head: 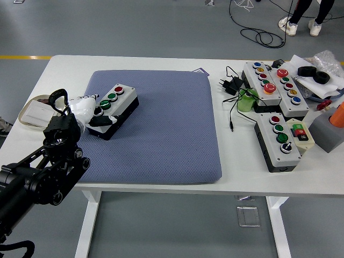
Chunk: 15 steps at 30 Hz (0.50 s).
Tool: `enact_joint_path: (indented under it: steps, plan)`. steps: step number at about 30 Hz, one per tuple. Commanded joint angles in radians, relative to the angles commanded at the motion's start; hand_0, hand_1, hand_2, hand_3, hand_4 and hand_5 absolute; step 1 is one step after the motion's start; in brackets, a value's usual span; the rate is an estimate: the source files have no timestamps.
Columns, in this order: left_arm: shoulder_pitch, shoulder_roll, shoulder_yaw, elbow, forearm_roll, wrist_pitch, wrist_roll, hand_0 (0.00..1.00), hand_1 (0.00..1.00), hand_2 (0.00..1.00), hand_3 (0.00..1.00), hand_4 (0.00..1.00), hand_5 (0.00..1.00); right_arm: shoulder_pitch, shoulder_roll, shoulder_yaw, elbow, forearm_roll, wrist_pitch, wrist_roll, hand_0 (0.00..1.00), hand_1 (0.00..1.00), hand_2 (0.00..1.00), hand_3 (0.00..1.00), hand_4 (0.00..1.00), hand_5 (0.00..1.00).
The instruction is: Pick up the button,place it on the desk,press the button,press the button
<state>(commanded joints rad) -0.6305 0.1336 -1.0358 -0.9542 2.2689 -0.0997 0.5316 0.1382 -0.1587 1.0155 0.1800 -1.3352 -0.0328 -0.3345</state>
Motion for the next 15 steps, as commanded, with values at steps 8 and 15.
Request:
enact_joint_path:
  steps: [8,15]
  plan:
    - [-0.014,-0.007,-0.011,0.032,0.000,-0.021,0.005,0.561,0.729,0.910,0.998,0.998,0.883,0.002,0.000,0.001,0.000,0.003,-0.001,0.000,0.658,0.635,0.661,0.577,0.359,0.224]
    - [-0.022,-0.017,0.002,0.031,0.000,-0.013,0.019,0.489,0.641,0.884,0.922,0.998,0.733,0.004,0.000,0.000,0.000,0.003,-0.001,0.000,0.659,0.635,0.661,0.577,0.359,0.223]
